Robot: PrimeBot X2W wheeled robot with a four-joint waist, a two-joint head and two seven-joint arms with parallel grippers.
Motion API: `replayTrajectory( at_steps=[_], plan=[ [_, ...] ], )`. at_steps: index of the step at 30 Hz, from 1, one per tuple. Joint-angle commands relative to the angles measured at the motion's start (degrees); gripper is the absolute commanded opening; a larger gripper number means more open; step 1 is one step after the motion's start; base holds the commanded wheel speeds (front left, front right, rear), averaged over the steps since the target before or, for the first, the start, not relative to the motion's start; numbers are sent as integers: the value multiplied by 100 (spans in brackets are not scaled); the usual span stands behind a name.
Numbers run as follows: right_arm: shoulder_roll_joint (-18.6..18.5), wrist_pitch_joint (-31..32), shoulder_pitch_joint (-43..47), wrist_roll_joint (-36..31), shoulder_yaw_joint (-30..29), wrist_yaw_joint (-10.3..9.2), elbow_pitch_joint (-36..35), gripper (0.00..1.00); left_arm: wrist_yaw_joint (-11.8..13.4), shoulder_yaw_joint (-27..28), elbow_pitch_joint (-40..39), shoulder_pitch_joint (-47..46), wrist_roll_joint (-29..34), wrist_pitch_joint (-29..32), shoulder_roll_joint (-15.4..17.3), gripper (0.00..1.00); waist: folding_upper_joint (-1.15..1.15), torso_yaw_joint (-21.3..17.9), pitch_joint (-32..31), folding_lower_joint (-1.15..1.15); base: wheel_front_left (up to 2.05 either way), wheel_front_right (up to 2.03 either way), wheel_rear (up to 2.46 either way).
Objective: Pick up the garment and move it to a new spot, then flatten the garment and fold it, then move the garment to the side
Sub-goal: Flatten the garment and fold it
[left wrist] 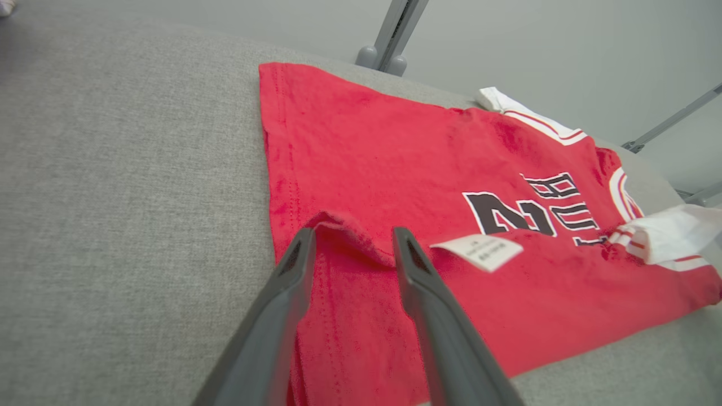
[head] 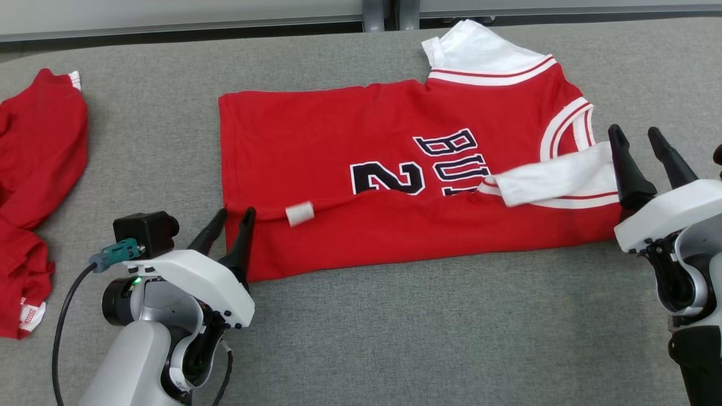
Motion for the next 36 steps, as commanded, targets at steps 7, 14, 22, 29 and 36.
replayTrajectory(
  at_steps=[7,14,22,29,36],
  plan=[
    [-303,-293,365,-49,384,11,-267,100,-57,120,-187,372,-70,-232,149,100,0,-161,-18,0,0,0,0],
    [-868,182,1047,-704,436,6,-518,100,114,218,-711,1217,-217,-3,383,100,0,-261,317,0,0,0,0],
    [-660,785,929,-1221,44,6,-319,100,33,49,-693,1156,-374,265,312,100,0,-108,645,0,0,0,0],
    [-699,1175,921,-720,442,7,-331,0,-374,-273,-524,1034,-545,547,288,0,0,-50,554,0,0,0,0],
    [-1531,1849,1419,93,421,5,-1004,0,-388,41,-1164,1493,-865,717,675,0,0,-132,53,0,0,0,0]
  ],
)
